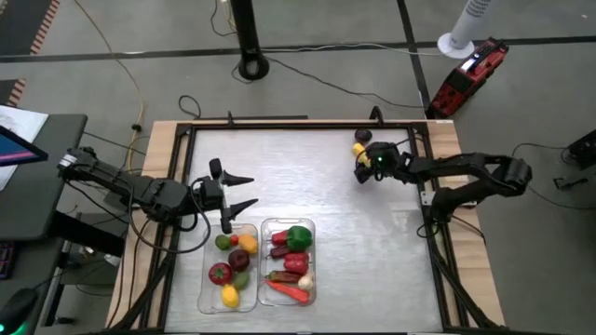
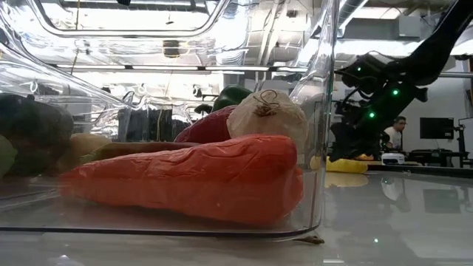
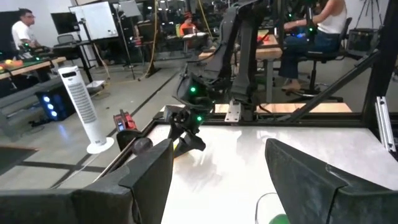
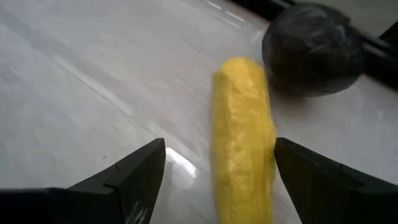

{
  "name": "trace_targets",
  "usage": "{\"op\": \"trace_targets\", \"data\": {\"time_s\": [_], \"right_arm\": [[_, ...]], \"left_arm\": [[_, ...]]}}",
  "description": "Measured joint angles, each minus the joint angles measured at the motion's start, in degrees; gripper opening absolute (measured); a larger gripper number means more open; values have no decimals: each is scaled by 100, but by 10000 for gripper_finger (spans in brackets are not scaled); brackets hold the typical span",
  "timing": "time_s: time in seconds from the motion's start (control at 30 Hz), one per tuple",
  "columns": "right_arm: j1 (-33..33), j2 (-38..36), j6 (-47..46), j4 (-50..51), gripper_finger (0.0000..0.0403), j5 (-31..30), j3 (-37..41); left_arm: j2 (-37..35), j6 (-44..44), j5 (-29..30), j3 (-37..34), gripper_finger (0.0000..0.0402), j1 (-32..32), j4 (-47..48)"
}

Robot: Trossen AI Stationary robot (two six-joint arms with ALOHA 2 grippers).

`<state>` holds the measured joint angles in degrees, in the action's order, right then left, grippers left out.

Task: Sort produce into baskets
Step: Put the yellow corn into the right transparent bin

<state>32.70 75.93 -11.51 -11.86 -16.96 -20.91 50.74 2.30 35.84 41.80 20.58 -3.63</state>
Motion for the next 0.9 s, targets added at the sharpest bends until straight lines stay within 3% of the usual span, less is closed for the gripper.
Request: {"op": "trace_targets", "data": {"time_s": [0.17,0.37,0.57,0.67,0.77,0.9], "right_arm": [[89,355,0,-115,305,36,0],[95,646,-66,-168,246,45,-9],[-322,464,-167,-9,168,64,4],[-703,190,-220,-28,138,453,9],[-1171,-163,-304,-34,132,855,-48],[-1881,-665,-353,-51,156,1527,-340]], "left_arm": [[0,-14,-7,0,242,0,7],[0,-19,-9,0,242,0,7],[0,-58,-9,0,242,0,7],[0,-60,-9,0,242,0,6],[0,-60,-9,0,242,0,3],[0,-119,-9,0,242,0,-17]]}}
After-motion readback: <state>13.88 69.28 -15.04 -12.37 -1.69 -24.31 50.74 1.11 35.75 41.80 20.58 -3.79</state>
